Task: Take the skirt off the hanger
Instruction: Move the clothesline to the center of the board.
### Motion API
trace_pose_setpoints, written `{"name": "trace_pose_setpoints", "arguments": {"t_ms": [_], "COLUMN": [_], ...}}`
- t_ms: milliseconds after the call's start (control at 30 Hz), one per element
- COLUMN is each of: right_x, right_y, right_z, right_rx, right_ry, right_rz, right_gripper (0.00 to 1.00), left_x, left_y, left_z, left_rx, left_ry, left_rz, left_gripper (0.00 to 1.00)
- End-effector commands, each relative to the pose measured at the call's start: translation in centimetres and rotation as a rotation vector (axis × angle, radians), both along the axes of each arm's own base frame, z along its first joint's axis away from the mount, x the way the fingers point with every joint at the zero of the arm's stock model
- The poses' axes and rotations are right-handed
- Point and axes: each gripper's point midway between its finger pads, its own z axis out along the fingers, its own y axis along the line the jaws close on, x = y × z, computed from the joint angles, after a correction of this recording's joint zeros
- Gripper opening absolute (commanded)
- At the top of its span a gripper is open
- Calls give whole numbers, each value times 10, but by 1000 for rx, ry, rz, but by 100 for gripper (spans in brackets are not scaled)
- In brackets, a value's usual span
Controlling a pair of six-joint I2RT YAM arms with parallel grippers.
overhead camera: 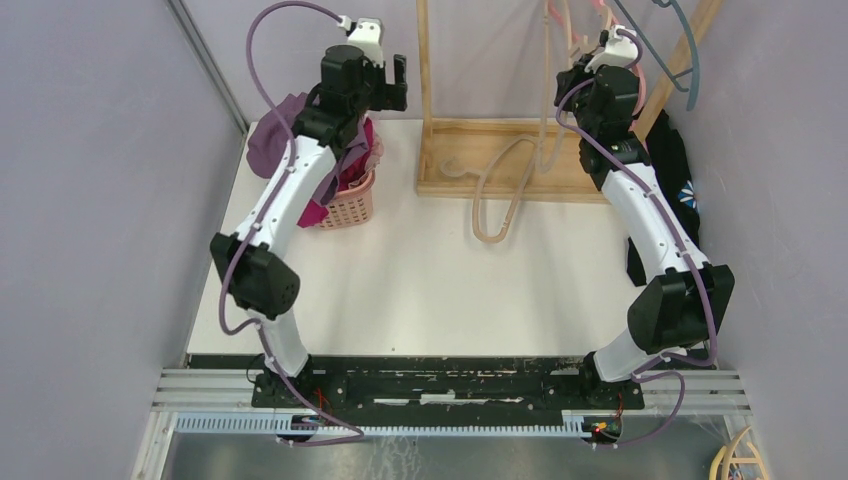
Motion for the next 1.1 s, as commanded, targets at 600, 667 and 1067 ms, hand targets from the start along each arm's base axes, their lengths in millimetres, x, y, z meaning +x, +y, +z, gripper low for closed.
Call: {"name": "trace_pose_setpoints", "arguments": {"t_ms": [600,667,1067], "right_x": [0,0,0], "right_y": [-3,-3,-1], "right_z": [33,34,35], "right_rx": [-47,-51,-40], "right_ry": [-83,-86,-88], "right_rz": [-7,-9,2], "right_gripper": [1,1,1], "left_x": [101,104,104], "left_y": [-105,-104,-94], "left_z": [-97,-112,-138], "left_rx": [-228,-218,-165], "left_ry": [-40,-25,32], "left_rz": [-293,-283,-266], "left_gripper": [99,99,12]}}
